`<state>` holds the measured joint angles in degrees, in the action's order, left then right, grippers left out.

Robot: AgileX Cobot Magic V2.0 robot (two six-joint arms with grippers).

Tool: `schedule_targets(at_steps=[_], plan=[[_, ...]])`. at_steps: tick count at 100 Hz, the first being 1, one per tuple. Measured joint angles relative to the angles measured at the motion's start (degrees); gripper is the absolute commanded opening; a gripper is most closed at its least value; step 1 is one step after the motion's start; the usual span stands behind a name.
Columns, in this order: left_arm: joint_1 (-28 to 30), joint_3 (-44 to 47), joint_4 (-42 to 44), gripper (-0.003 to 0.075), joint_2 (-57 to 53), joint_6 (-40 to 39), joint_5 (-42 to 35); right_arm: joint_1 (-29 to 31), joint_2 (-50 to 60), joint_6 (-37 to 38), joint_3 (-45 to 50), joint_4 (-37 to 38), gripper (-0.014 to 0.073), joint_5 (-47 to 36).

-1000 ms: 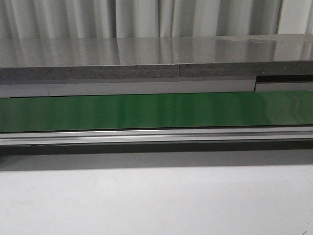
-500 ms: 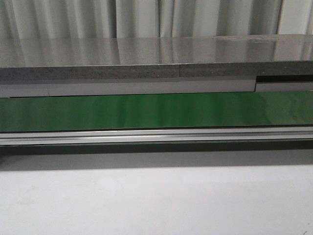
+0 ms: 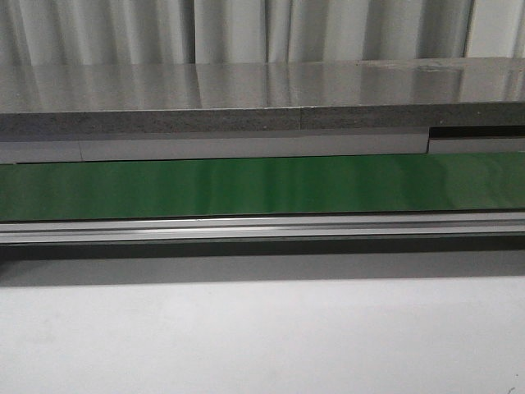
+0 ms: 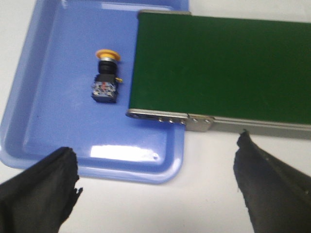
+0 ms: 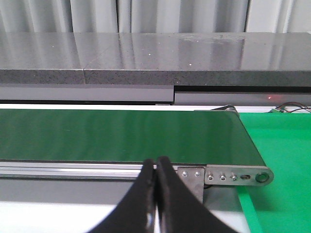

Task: Move button from left to right
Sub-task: 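Move the left gripper down toward the yellow push-button in the blue tray, then close the left gripper on the yellow push-button's body and lift it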

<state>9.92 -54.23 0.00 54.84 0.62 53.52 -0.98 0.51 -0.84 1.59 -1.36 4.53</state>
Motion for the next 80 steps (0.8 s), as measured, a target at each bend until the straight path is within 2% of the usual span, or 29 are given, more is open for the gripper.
schedule_targets(at_steps=[33, 61, 80], plan=[[9.5, -14.6, -0.4, 0.0617, 21.0, 0.0, -4.7, 0.0, 0.0, 0.0, 0.0, 0.0, -0.0066, 0.0], [10.8, -26.2, -0.4, 0.0617, 40.2, 1.4, -5.7, 0.0, 0.0, 0.0, 0.0, 0.0, -0.0066, 0.0], [10.8, -29.3, -0.8, 0.0617, 49.2, 1.4, -5.3, 0.0, 0.0, 0.0, 0.0, 0.0, -0.0066, 0.0]])
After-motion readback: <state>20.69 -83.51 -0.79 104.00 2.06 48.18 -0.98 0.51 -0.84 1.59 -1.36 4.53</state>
